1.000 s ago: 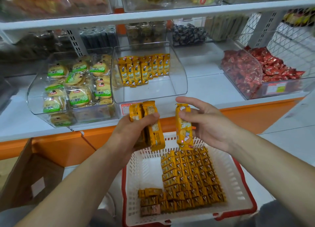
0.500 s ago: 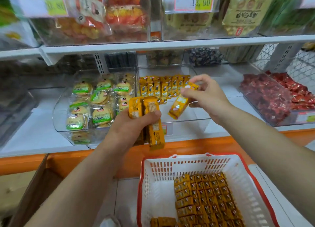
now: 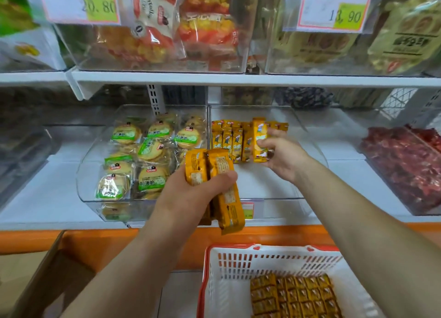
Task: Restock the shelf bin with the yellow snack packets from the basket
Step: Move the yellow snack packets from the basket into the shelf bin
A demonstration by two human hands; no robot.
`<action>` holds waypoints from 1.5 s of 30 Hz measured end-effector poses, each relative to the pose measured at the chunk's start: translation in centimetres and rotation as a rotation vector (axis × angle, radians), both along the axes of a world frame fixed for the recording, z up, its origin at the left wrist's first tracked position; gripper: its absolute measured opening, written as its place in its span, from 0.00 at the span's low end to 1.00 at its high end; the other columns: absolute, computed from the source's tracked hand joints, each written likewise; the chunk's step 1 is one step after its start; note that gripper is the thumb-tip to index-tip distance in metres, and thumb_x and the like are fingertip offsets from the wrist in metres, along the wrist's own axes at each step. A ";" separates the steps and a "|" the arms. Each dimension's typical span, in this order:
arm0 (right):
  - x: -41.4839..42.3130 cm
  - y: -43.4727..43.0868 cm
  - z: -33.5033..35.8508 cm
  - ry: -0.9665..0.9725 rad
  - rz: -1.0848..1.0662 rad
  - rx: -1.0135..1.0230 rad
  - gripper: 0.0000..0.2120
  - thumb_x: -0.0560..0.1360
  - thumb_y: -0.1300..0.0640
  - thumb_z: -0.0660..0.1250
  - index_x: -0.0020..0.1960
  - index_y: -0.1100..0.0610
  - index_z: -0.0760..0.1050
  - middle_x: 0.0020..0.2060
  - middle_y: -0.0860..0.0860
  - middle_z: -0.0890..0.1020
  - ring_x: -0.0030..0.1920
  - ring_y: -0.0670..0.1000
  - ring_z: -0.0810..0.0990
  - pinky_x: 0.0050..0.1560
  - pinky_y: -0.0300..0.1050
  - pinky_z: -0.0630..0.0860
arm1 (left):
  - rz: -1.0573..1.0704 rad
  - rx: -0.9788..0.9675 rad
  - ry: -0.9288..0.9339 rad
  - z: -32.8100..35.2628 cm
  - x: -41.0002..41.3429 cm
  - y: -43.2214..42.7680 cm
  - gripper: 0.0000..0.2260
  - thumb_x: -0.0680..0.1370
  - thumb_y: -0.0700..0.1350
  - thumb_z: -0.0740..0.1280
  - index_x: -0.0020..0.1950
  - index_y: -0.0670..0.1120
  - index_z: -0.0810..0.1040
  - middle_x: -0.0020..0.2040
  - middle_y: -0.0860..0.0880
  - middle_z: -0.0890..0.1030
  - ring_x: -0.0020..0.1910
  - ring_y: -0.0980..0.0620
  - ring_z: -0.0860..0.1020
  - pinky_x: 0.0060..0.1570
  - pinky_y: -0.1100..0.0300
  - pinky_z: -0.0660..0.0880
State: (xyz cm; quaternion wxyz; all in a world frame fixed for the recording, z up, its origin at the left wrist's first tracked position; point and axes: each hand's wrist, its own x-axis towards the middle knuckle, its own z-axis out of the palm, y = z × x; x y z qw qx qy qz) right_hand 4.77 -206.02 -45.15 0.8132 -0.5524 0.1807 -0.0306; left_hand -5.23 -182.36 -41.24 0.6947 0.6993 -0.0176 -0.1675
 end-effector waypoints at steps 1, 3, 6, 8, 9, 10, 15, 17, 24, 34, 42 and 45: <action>0.9 -0.4 -0.3 -0.005 -0.022 -0.080 0.21 0.73 0.73 0.65 0.61 0.55 0.72 0.52 0.60 0.82 0.44 0.57 0.84 0.43 0.57 0.83 | 0.005 0.000 -0.002 -0.1 0.1 0.1 0.18 0.58 0.63 0.76 0.45 0.60 0.83 0.44 0.51 0.88 0.42 0.49 0.87 0.46 0.47 0.84; 2.6 -1.5 -0.8 0.006 -0.080 -0.319 0.23 0.71 0.73 0.67 0.62 0.54 0.72 0.54 0.58 0.82 0.49 0.59 0.84 0.47 0.59 0.83 | 0.014 0.006 -0.004 -0.2 0.3 0.2 0.18 0.57 0.64 0.75 0.45 0.62 0.82 0.43 0.52 0.88 0.42 0.51 0.87 0.45 0.48 0.84; 4.6 -3.2 -1.8 0.076 -0.182 -0.681 0.19 0.67 0.69 0.73 0.52 0.53 0.76 0.49 0.53 0.83 0.52 0.57 0.83 0.53 0.58 0.81 | 0.028 0.021 -0.003 -0.5 0.6 0.3 0.23 0.56 0.65 0.75 0.48 0.58 0.82 0.43 0.53 0.87 0.41 0.52 0.87 0.43 0.51 0.83; 5.5 -3.7 -2.7 0.125 -0.181 -0.806 0.15 0.66 0.66 0.77 0.44 0.52 0.75 0.47 0.52 0.83 0.48 0.56 0.83 0.48 0.52 0.82 | 0.035 0.029 -0.002 -0.5 0.7 0.2 0.27 0.57 0.64 0.75 0.52 0.55 0.82 0.43 0.53 0.87 0.41 0.52 0.87 0.42 0.51 0.84; 6.0 -3.8 -3.2 0.146 -0.159 -0.855 0.14 0.66 0.65 0.78 0.45 0.53 0.76 0.47 0.54 0.84 0.48 0.56 0.83 0.46 0.50 0.81 | 0.037 0.028 0.000 -0.6 0.8 0.2 0.28 0.57 0.64 0.75 0.53 0.54 0.82 0.43 0.52 0.87 0.41 0.52 0.87 0.43 0.51 0.84; 6.5 -3.9 -3.8 0.166 -0.133 -0.910 0.14 0.67 0.64 0.78 0.48 0.55 0.78 0.49 0.55 0.84 0.48 0.56 0.83 0.47 0.49 0.81 | 0.042 0.027 0.003 -0.6 0.9 0.1 0.28 0.56 0.64 0.75 0.53 0.54 0.82 0.43 0.52 0.88 0.41 0.51 0.87 0.43 0.50 0.84; 7.7 -3.5 -5.3 0.160 -0.044 -1.085 0.15 0.68 0.66 0.76 0.53 0.60 0.80 0.47 0.55 0.84 0.50 0.57 0.83 0.49 0.48 0.80 | 0.031 0.020 0.000 -0.8 0.8 -0.3 0.28 0.57 0.63 0.75 0.53 0.54 0.82 0.43 0.53 0.87 0.41 0.53 0.87 0.40 0.54 0.84; 7.5 -3.2 -5.3 0.143 -0.044 -1.159 0.11 0.68 0.65 0.75 0.50 0.60 0.81 0.42 0.54 0.84 0.42 0.53 0.82 0.35 0.38 0.73 | 0.020 0.004 0.007 -0.8 0.8 -0.4 0.26 0.58 0.61 0.76 0.53 0.53 0.82 0.43 0.53 0.87 0.41 0.53 0.87 0.36 0.59 0.83; 3.7 -2.0 -2.2 0.117 -0.079 -1.105 0.13 0.70 0.60 0.74 0.54 0.60 0.79 0.48 0.53 0.83 0.46 0.52 0.80 0.43 0.43 0.75 | 0.022 0.001 0.038 -0.8 0.8 -0.7 0.25 0.59 0.61 0.76 0.53 0.53 0.82 0.42 0.53 0.88 0.39 0.53 0.87 0.33 0.61 0.82; -18.1 3.8 3.4 -0.280 0.330 -0.735 0.25 0.66 0.37 0.71 0.62 0.32 0.72 0.55 0.37 0.77 0.51 0.43 0.81 0.44 0.39 0.79 | 0.035 -0.094 0.121 -1.1 -1.7 -4.9 0.12 0.72 0.53 0.77 0.52 0.49 0.86 0.44 0.48 0.88 0.40 0.48 0.87 0.34 0.57 0.81; -20.2 1.9 2.9 -0.178 0.104 -0.520 0.19 0.67 0.57 0.67 0.55 0.41 0.80 0.48 0.51 0.85 0.44 0.56 0.84 0.47 0.54 0.81 | 0.020 -0.165 0.142 -0.5 -4.7 -7.1 0.15 0.75 0.55 0.74 0.55 0.47 0.85 0.49 0.44 0.88 0.49 0.42 0.86 0.54 0.41 0.82; -20.3 1.2 3.1 -0.108 0.102 -0.050 0.19 0.73 0.68 0.57 0.57 0.58 0.82 0.47 0.65 0.84 0.41 0.61 0.83 0.44 0.55 0.80 | -0.017 -0.172 0.110 -0.5 -5.1 -7.2 0.12 0.75 0.51 0.74 0.56 0.46 0.85 0.51 0.42 0.87 0.50 0.39 0.86 0.53 0.40 0.82</action>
